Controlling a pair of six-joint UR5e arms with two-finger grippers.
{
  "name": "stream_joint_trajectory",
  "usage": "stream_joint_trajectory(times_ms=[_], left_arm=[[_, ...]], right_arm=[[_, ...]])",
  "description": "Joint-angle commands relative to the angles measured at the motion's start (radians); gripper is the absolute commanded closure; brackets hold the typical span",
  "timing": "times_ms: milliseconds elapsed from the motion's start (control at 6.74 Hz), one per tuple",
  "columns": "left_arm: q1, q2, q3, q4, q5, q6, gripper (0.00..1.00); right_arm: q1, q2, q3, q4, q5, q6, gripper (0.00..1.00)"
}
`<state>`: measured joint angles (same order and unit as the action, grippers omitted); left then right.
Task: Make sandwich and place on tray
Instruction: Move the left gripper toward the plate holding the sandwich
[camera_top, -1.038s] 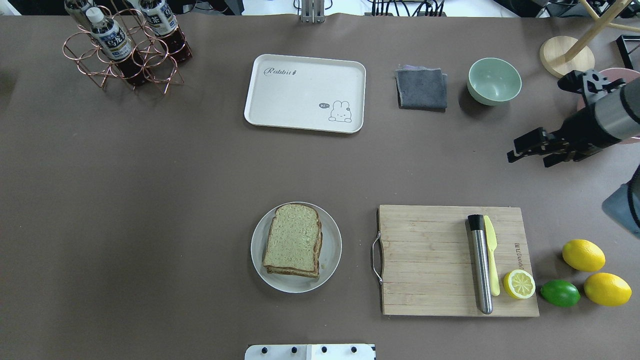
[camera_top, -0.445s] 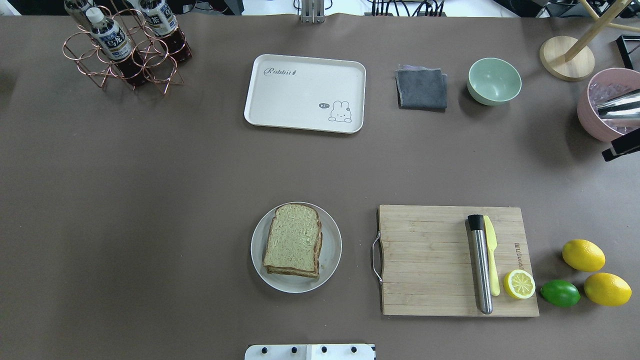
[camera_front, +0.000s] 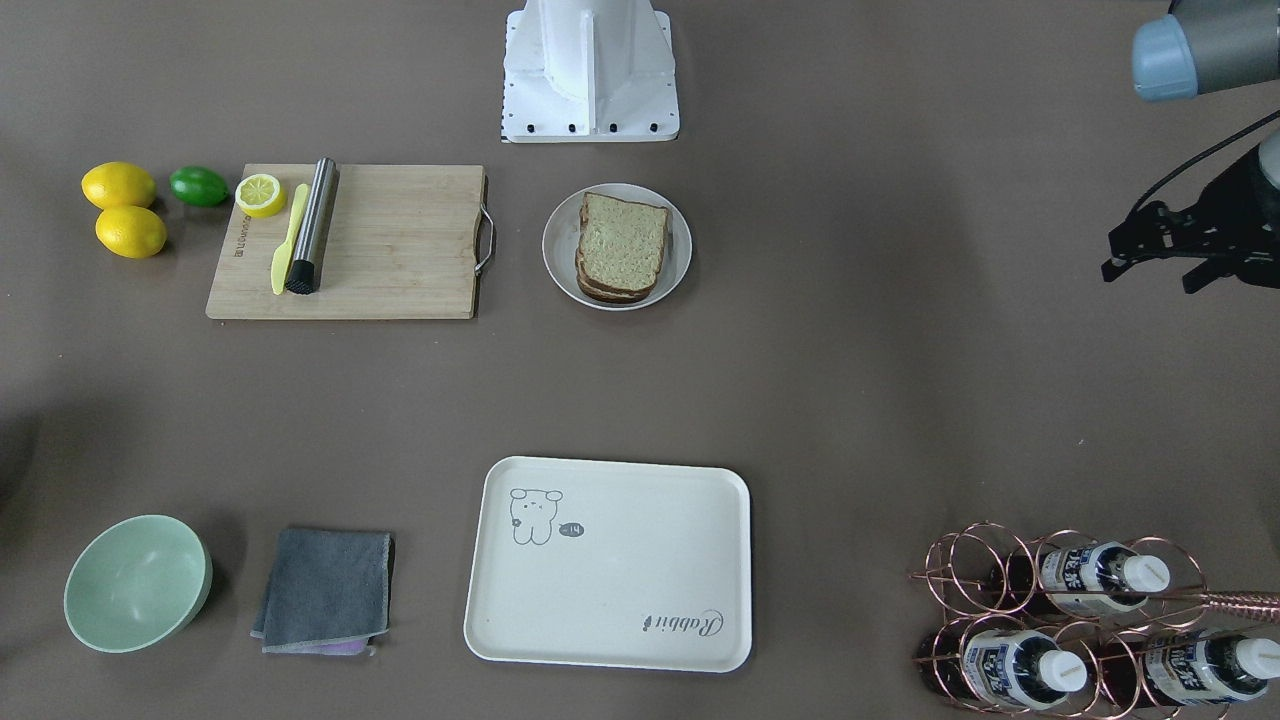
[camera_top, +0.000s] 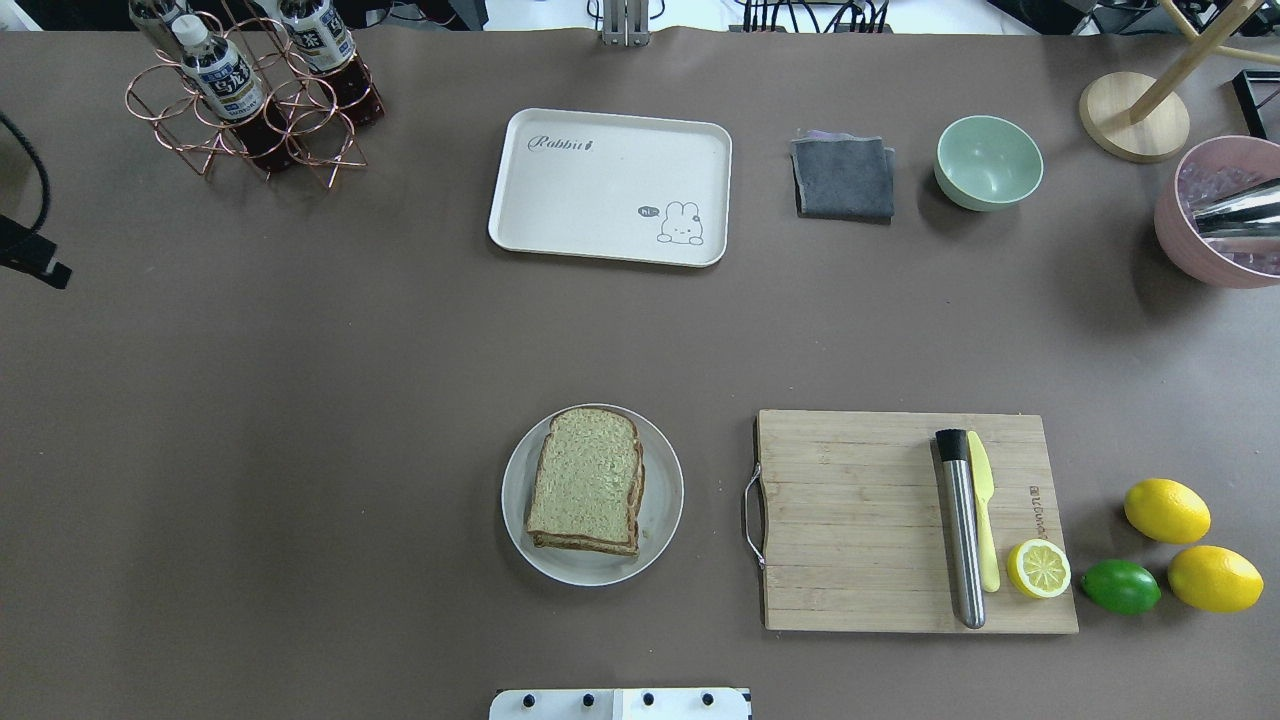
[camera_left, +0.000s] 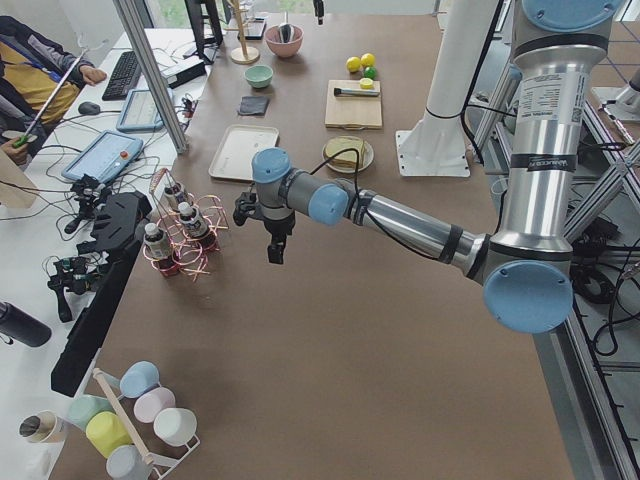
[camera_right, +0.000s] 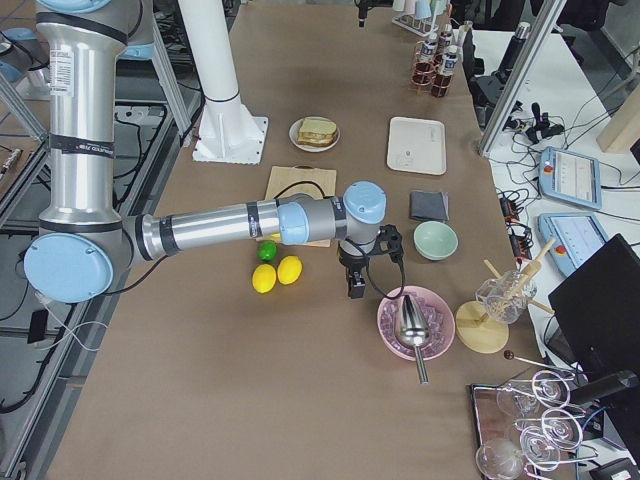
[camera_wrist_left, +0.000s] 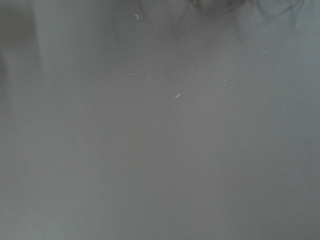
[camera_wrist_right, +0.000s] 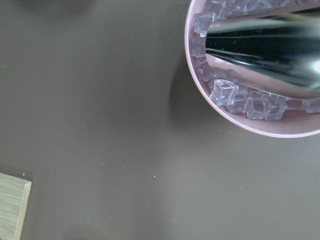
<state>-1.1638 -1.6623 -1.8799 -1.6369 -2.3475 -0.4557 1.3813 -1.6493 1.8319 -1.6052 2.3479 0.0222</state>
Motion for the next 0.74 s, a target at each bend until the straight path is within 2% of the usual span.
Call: stream_joint_trajectory(times_ms=[0,148,297,445,593], left_arm=[[0.187,-0.100,-0.013,-0.078,-0.003,-0.249,0.03],[0.281,-0.170,-0.005,-0.102,0.011,-0.349,0.04],[0.399,-0.235,-0.011,-0.103,0.125,-0.483,0.11],[0.474,-0.266,-0.005,-0.104,0.149,-0.527,0.15],[0.519,-0.278,0.001,-0.104,0.162,-0.534,0.26]], right_arm=[[0.008,-0.004,0.003,-0.007,-0.005,-0.011,0.00],[0.008,-0.003,0.001,-0.007,-0.005,-0.011,0.00],[0.008,-0.003,0.001,-0.007,-0.004,-0.010,0.00],[0.008,-0.003,0.001,-0.007,-0.004,-0.010,0.00],[0.010,-0.001,0.001,-0.007,-0.004,-0.011,0.00]])
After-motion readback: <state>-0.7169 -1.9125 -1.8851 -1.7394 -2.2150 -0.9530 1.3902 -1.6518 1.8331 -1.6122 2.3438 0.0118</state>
